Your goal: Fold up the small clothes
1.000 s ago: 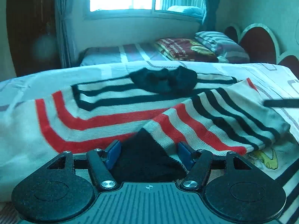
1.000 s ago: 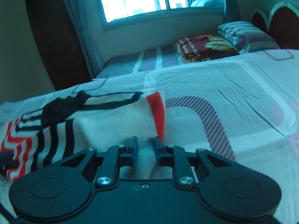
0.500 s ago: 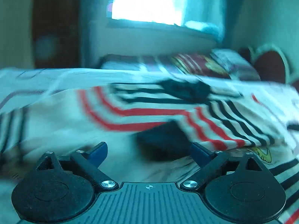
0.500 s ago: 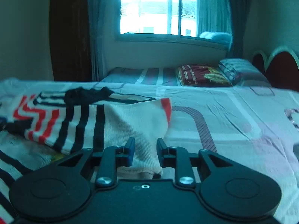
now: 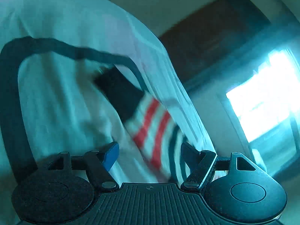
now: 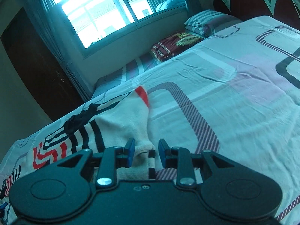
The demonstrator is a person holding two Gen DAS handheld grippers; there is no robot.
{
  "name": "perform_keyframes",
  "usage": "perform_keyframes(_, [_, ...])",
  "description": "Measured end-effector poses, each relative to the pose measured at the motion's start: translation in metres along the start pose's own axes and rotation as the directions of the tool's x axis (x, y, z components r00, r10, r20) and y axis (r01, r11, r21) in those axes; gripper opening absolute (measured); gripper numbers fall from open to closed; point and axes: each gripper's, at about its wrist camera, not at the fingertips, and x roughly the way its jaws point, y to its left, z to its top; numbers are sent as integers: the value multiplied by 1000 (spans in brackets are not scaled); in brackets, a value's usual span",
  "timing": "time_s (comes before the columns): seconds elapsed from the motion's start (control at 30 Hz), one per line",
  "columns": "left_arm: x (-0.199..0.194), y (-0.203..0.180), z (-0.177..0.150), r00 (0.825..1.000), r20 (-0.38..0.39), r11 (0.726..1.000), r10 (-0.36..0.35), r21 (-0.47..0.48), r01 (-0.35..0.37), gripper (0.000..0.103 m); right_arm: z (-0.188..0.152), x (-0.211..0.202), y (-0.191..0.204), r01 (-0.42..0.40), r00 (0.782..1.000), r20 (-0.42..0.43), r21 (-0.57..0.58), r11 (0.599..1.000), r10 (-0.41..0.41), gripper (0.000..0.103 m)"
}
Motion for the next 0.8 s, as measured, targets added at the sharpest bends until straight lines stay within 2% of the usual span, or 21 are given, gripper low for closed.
perform_keyframes(0.07, [10, 3, 7, 1000, 8, 999, -16, -33, 16, 74, 2, 1, 6, -5, 1000, 5, 2, 1000, 5, 30])
perform_keyframes(0.37, [53, -6, 38, 999, 29, 999, -22, 35, 21, 72, 8, 9, 6, 23, 1000, 12, 10, 1000, -23, 31])
perform_keyframes(0.43, [54, -6, 41, 999, 46, 999, 27, 37, -29, 49, 7, 10, 2, 27, 1000, 10, 23, 999, -27, 31])
perform_keyframes(0.47, [50, -2, 44, 998, 54, 998, 43, 43, -46, 40, 6, 10, 1, 30, 1000, 9, 27, 999, -30, 31])
perform_keyframes(0.5, [49, 1, 45, 996, 50, 996, 69, 49, -72, 15, 5, 10, 0, 32, 999, 6, 27, 999, -33, 31])
perform_keyframes(0.53, [51, 1, 47, 996, 28, 995, 89, 40, -90, 5, 5, 11, -1, 36, 999, 2, 27, 999, -36, 31])
perform_keyframes(0.57, [46, 2, 47, 997, 24, 997, 71, 37, -72, 5, 5, 11, -1, 37, 999, 1, 29, 999, -37, 31])
perform_keyframes(0.63, [40, -16, 45, 998, 44, 992, 49, 113, -54, 5, 6, 10, -2, 36, 999, 8, 33, 999, -36, 31])
perform_keyframes(0.7, [36, -45, 39, 999, 37, 981, -26, 191, 18, 5, 6, 9, -3, 39, 999, 15, 35, 999, -39, 31])
perform_keyframes(0.8, [31, -111, 10, 988, -37, 922, -150, 356, 153, 4, 6, 6, -3, 38, 999, 23, 41, 998, -39, 31])
